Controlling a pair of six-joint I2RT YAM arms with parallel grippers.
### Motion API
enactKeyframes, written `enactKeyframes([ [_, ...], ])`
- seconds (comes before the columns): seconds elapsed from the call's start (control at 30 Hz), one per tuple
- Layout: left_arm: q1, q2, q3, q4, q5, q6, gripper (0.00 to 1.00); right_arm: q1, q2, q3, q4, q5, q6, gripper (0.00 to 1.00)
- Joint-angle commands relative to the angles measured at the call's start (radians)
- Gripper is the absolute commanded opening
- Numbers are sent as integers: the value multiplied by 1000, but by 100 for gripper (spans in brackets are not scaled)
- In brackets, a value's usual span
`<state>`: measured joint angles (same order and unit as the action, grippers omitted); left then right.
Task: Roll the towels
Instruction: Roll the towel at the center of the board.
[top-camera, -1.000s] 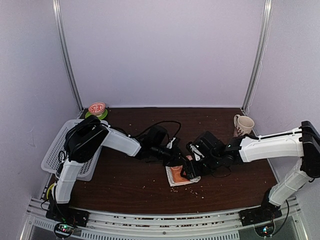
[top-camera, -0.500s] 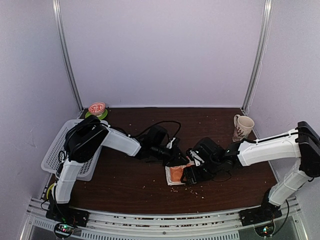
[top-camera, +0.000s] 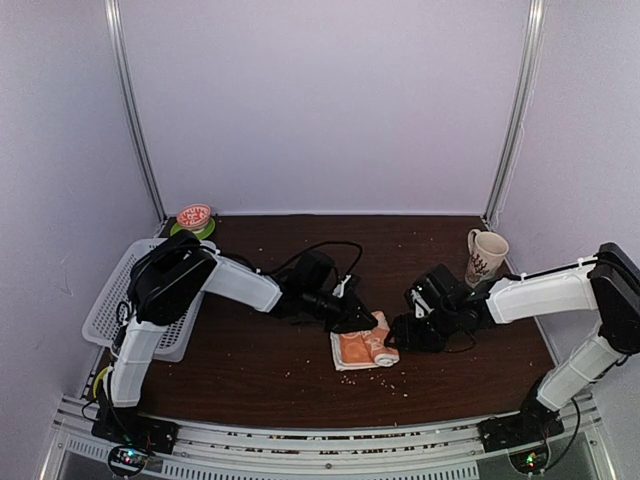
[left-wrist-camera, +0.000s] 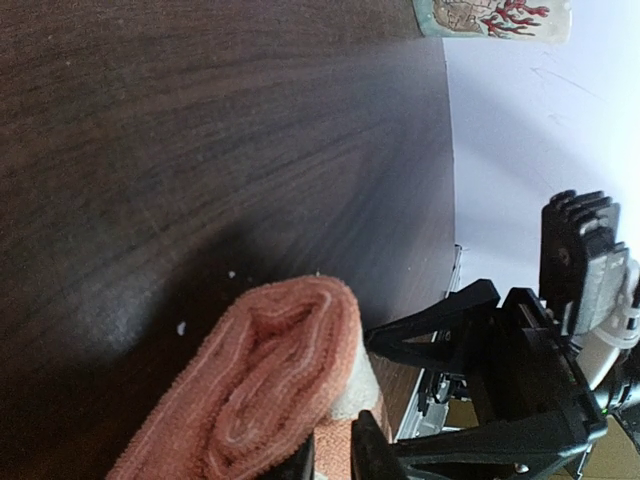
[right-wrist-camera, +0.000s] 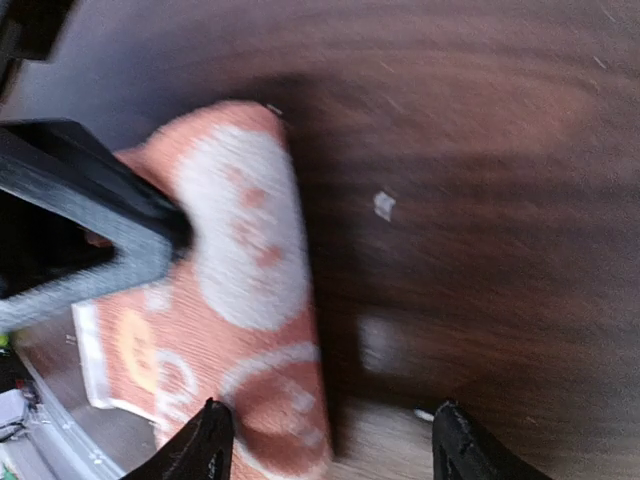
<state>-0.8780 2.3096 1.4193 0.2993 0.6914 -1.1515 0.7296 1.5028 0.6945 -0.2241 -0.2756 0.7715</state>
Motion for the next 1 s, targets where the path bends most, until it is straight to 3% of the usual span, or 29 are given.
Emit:
enactKeyframes([
  [0.0,16,-3,-28,-96,-75,34,16,-16,59,-10,129,-101,40,66],
  [0.33,14,-16,-34,-106,-90,44,16,-11,146,-27,208,-197,80,45],
  [0.37,14,-17,-34,-107,-90,46,16,-8,152,-20,199,-200,74,40],
  [0.5,14,-31,-36,-107,-87,50,15,-3,171,20,137,-187,37,2],
  [0.53,14,-40,-38,-113,-87,55,15,-3,169,35,105,-168,24,0],
  [0.8,14,-194,-92,-228,-126,154,16,-1,150,187,-306,116,-179,0],
  [0.97,14,-203,-75,-289,-171,224,16,3,163,261,-455,274,-238,0],
])
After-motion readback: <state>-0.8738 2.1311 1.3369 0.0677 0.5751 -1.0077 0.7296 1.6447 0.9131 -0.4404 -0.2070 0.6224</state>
